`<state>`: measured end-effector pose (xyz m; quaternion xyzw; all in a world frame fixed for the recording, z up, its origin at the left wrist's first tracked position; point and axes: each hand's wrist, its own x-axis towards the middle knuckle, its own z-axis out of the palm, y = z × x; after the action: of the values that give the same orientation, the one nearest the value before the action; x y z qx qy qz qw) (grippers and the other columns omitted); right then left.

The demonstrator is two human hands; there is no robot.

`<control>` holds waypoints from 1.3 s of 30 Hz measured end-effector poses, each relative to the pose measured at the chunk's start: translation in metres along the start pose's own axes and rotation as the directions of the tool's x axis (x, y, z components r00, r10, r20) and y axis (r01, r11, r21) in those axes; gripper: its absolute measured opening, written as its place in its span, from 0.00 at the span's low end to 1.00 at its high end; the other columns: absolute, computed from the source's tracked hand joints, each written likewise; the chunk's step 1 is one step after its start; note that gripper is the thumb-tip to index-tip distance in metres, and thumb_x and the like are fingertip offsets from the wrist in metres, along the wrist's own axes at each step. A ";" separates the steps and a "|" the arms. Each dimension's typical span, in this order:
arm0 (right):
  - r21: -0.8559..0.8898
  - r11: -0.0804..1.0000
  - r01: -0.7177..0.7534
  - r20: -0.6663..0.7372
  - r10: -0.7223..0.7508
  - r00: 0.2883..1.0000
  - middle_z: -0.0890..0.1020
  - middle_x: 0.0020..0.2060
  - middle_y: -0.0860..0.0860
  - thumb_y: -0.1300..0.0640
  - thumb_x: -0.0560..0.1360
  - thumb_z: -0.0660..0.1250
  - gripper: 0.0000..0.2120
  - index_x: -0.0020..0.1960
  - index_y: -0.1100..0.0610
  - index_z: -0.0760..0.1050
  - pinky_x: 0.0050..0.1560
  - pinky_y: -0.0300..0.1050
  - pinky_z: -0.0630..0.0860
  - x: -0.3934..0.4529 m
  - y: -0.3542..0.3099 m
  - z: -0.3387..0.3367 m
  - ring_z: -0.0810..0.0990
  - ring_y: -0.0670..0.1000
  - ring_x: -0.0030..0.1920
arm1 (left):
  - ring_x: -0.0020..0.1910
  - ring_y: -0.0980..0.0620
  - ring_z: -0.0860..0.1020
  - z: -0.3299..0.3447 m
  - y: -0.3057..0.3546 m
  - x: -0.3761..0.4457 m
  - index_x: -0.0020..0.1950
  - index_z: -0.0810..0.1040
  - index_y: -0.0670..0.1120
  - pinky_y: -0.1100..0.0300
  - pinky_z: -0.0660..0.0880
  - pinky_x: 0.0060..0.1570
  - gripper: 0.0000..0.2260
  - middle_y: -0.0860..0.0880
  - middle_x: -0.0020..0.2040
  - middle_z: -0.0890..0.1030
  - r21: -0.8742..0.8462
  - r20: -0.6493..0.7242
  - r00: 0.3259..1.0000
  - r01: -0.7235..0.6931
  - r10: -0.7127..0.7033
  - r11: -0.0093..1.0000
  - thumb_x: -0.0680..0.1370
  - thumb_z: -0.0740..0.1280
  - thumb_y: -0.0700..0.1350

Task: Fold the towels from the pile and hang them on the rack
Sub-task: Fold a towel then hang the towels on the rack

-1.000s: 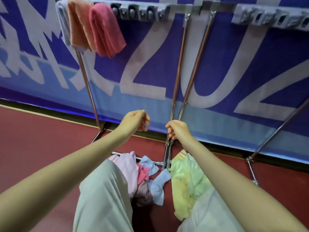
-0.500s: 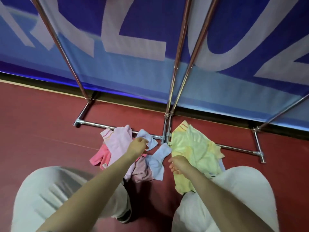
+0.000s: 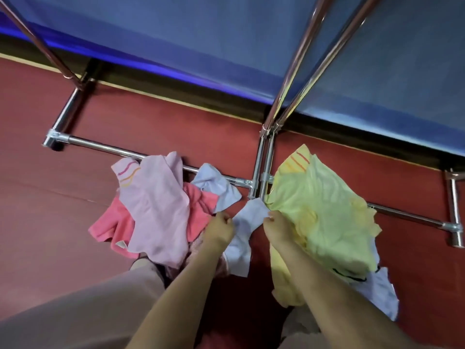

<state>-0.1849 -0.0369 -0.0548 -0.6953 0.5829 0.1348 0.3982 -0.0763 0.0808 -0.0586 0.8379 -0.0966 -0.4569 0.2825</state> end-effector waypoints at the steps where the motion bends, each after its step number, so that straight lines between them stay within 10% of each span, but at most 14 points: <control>1: -0.020 0.999 0.033 -0.014 -0.033 0.999 0.76 0.46 0.56 0.62 0.76 0.58 0.10 0.54 0.63 0.74 0.41 0.43 0.65 0.013 0.004 0.005 0.72 0.54 0.44 | 0.49 0.41 0.79 0.006 -0.004 0.010 0.52 0.77 0.38 0.52 0.74 0.49 0.09 0.38 0.49 0.82 -0.006 0.003 1.000 -0.010 0.010 1.000 0.78 0.59 0.38; 7: -0.143 0.977 0.156 -0.024 -0.161 0.987 0.74 0.40 0.54 0.61 0.76 0.63 0.06 0.41 0.61 0.73 0.37 0.42 0.60 0.058 0.022 0.022 0.73 0.57 0.43 | 0.55 0.44 0.77 0.027 -0.025 0.048 0.58 0.77 0.41 0.54 0.72 0.56 0.11 0.44 0.55 0.79 -0.043 -0.030 0.999 -0.027 0.026 0.999 0.79 0.59 0.38; 10: -0.170 0.964 0.206 -0.039 -0.215 0.976 0.64 0.29 0.47 0.61 0.76 0.64 0.21 0.28 0.55 0.59 0.29 0.40 0.55 0.060 0.025 0.022 0.65 0.53 0.34 | 0.59 0.45 0.76 0.026 -0.024 0.051 0.62 0.76 0.40 0.58 0.70 0.59 0.12 0.44 0.60 0.79 -0.053 0.029 1.000 0.003 -0.001 0.999 0.81 0.59 0.40; 15: -0.041 0.916 0.399 -0.169 -0.400 0.901 0.79 0.47 0.57 0.62 0.78 0.62 0.09 0.44 0.64 0.78 0.53 0.37 0.66 0.036 0.012 0.010 0.76 0.56 0.52 | 0.48 0.46 0.76 0.010 0.002 0.031 0.54 0.77 0.41 0.55 0.73 0.53 0.11 0.42 0.51 0.80 -0.100 0.046 0.999 -0.001 0.006 0.995 0.82 0.57 0.43; 19: 0.095 0.880 0.466 -0.179 -0.446 0.877 0.69 0.30 0.46 0.60 0.81 0.57 0.15 0.36 0.51 0.64 0.38 0.46 0.64 -0.007 -0.029 -0.028 0.68 0.49 0.34 | 0.52 0.46 0.75 -0.009 0.044 0.000 0.46 0.73 0.48 0.55 0.68 0.55 0.09 0.41 0.53 0.78 -0.205 0.003 0.999 -0.045 0.046 0.978 0.83 0.55 0.42; 23: 0.032 0.775 0.631 -0.254 -0.605 0.755 0.70 0.36 0.49 0.61 0.79 0.57 0.11 0.37 0.58 0.69 0.40 0.41 0.62 -0.064 -0.064 -0.072 0.69 0.50 0.38 | 0.60 0.38 0.75 -0.034 0.084 -0.049 0.58 0.76 0.37 0.48 0.69 0.63 0.12 0.35 0.58 0.78 -0.258 0.047 0.989 -0.124 0.140 0.958 0.84 0.54 0.39; 28: 0.127 0.738 0.663 -0.220 -0.630 0.744 0.67 0.30 0.46 0.63 0.80 0.58 0.19 0.33 0.50 0.60 0.35 0.40 0.62 -0.154 -0.090 -0.123 0.65 0.45 0.33 | 0.46 0.56 0.77 -0.081 0.123 -0.163 0.50 0.76 0.50 0.60 0.76 0.51 0.07 0.53 0.47 0.79 -0.480 -0.030 0.964 -0.247 0.266 0.842 0.82 0.58 0.45; 39: 0.213 0.595 0.775 -0.229 -0.741 0.632 0.69 0.28 0.45 0.65 0.79 0.60 0.19 0.32 0.50 0.66 0.32 0.32 0.65 -0.304 -0.068 -0.156 0.68 0.39 0.28 | 0.45 0.55 0.75 -0.113 0.101 -0.302 0.49 0.78 0.48 0.69 0.71 0.46 0.08 0.51 0.44 0.80 -0.237 -0.269 0.740 -0.672 0.617 0.702 0.81 0.61 0.37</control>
<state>-0.2521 0.0664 0.2711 -0.8166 0.2667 -0.1756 0.4808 -0.1442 0.1681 0.2603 0.7288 -0.2850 -0.2654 0.5632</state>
